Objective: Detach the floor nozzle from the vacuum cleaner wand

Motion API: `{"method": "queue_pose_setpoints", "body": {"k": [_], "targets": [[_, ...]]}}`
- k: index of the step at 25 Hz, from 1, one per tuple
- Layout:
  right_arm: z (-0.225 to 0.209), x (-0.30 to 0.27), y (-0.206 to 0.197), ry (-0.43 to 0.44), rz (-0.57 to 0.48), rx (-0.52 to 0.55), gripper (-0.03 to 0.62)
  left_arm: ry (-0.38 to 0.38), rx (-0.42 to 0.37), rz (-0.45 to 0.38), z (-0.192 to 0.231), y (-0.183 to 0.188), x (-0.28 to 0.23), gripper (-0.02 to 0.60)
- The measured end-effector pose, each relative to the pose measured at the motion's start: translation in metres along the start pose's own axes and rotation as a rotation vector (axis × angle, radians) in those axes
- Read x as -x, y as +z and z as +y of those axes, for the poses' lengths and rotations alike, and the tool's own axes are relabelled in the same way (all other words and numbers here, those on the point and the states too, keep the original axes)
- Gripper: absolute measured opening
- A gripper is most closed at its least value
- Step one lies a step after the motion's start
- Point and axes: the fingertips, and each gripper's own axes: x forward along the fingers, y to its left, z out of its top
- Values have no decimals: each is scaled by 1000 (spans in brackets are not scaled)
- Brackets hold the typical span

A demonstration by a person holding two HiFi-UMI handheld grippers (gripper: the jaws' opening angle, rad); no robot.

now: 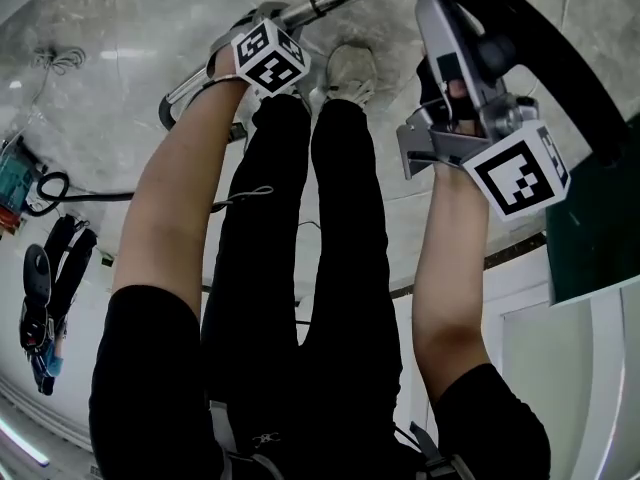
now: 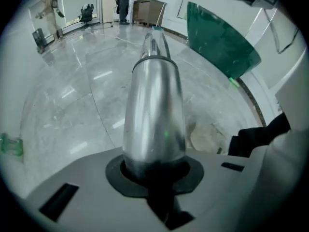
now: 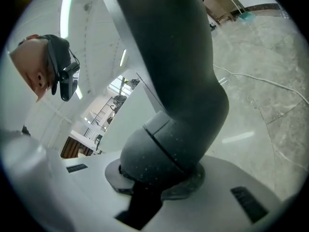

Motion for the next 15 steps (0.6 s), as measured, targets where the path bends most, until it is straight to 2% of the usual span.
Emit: {"method": "queue_pose_setpoints", "body": {"k": [2, 5, 6, 9, 11, 15], "targets": [[-5, -2, -11, -12, 26, -12, 92, 29, 6, 31, 6, -5, -18, 46], [-13, -11, -22, -16, 76, 16, 92, -39, -5, 28, 1, -7, -36, 48], [-17, -15, -24, -17, 97, 40, 92, -38, -1, 18, 5, -6, -40, 48], [-33, -19, -25, -34, 121, 62, 93, 44, 35, -1, 28, -6, -49, 81], [-36, -19, -29, -30, 122, 49, 92, 57, 57, 20, 33, -15, -55, 100], [-45, -25, -30, -28, 184, 187, 93, 69, 64, 74, 38, -29, -69, 115]]}}
